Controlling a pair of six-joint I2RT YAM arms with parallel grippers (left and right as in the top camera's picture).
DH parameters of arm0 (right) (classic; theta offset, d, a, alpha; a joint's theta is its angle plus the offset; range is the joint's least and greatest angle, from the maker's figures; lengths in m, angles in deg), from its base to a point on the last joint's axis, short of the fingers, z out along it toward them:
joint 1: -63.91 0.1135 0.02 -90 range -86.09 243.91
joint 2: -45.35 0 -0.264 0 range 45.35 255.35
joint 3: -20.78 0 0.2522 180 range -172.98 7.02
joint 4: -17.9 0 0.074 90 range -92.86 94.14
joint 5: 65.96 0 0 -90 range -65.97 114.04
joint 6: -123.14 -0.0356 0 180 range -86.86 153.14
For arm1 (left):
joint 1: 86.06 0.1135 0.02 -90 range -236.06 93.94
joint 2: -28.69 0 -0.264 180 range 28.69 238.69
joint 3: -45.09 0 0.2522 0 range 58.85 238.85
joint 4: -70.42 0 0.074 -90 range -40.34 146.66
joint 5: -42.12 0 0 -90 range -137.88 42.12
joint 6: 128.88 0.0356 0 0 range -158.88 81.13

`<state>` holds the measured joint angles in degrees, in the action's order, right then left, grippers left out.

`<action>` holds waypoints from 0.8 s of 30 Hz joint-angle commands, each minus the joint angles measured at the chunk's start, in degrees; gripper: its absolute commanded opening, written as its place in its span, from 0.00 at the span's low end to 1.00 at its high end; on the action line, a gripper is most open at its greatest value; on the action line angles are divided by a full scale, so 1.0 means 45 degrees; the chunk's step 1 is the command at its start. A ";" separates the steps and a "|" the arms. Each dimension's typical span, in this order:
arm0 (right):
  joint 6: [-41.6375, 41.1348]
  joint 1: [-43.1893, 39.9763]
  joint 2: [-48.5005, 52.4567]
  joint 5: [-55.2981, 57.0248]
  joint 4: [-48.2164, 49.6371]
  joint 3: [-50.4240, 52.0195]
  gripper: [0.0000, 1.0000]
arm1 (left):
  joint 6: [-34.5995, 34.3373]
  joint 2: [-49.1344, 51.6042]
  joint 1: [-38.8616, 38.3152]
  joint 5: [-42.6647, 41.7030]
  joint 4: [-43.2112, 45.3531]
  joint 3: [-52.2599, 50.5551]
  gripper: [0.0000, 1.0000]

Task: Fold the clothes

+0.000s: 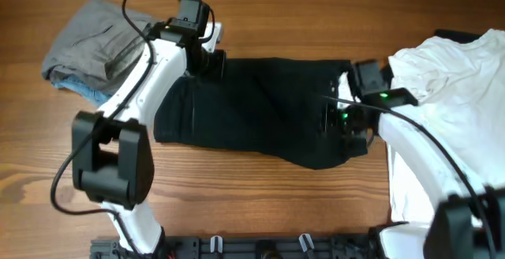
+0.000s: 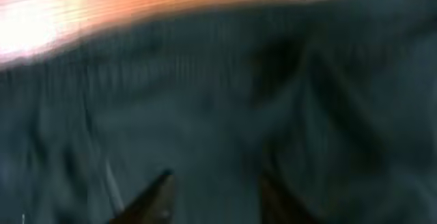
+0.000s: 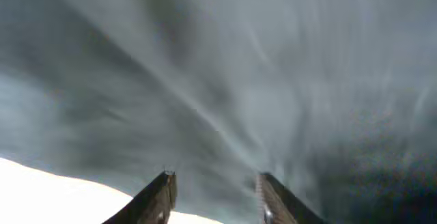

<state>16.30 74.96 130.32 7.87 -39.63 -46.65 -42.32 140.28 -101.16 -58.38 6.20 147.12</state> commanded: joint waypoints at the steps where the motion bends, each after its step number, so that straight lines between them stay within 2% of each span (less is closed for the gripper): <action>1: -0.0185 -0.0053 -0.0607 -0.0189 0.1229 -0.0306 0.17 | -0.1078 -0.0403 -0.0029 0.0175 -0.1282 -0.0772 0.09; 3: -0.0733 -0.0053 0.0272 -0.0136 0.2035 -0.0214 0.14 | -0.2637 -0.0389 0.0078 0.1175 -0.0515 -0.2302 0.04; 5: -0.0695 -0.0053 0.1836 -0.0126 0.2312 -0.0214 0.14 | -0.3653 -0.0389 0.0447 0.1263 0.0578 -0.4070 0.07; 8: -0.0695 -0.0151 0.3813 0.0670 0.2399 -0.0214 0.07 | -0.3653 -0.0389 0.1200 0.1273 0.1321 -0.5532 0.15; 10: -0.1933 -0.0665 0.4439 0.2584 0.2331 -0.0214 0.05 | -0.3623 -0.0398 0.1938 0.1311 0.1205 -0.5639 0.19; 11: -0.2521 -0.1156 0.4478 0.3725 0.2132 -0.0214 0.05 | -0.3623 -0.0466 0.2254 0.1297 0.1112 -0.5615 0.25; 12: -0.2880 -0.1613 0.4478 0.4342 0.1904 -0.0214 0.06 | -0.3619 -0.0529 0.2433 0.1132 0.0928 -0.5547 0.40; 13: -0.2919 -0.2589 0.4478 0.4643 0.1608 -0.0219 0.09 | -0.3619 -0.0627 0.2657 0.0816 0.0427 -0.5299 0.45; 14: -0.2885 -0.3123 0.4473 0.4522 0.1438 -0.0248 0.09 | -0.3390 -0.0748 0.2812 0.0583 -0.0117 -0.4964 0.45; 17: -0.1175 -0.4532 0.4056 0.2594 0.0461 -0.1307 0.15 | -0.2181 -0.1647 0.2895 0.0112 -0.1404 -0.3784 0.47; 18: -0.0850 -0.4580 0.3677 0.2307 0.0005 -0.1855 0.17 | -0.1919 -0.2137 0.2895 0.0141 -0.1739 -0.3366 0.53; 19: -0.0554 -0.4469 0.3186 0.1996 -0.0413 -0.2341 0.17 | -0.1899 -0.2696 0.2939 0.0525 -0.2035 -0.3011 0.81; 20: -0.0151 -0.4163 0.2492 0.1336 -0.0816 -0.2861 0.20 | -0.1904 -0.3075 0.2997 0.0962 -0.2166 -0.2871 0.97; 22: 0.0393 -0.3279 0.1365 0.0024 -0.0801 -0.3070 0.23 | -0.1904 -0.3638 0.3347 0.1399 -0.2089 -0.2875 1.00; 24: 0.0403 -0.1768 0.0967 -0.0136 -0.0976 -0.3016 0.24 | -0.1885 -0.3356 0.3691 0.1035 -0.1797 -0.3113 1.00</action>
<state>15.78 61.37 136.55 11.08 -43.22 -59.70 -52.00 123.80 -86.23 -54.27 -3.03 133.81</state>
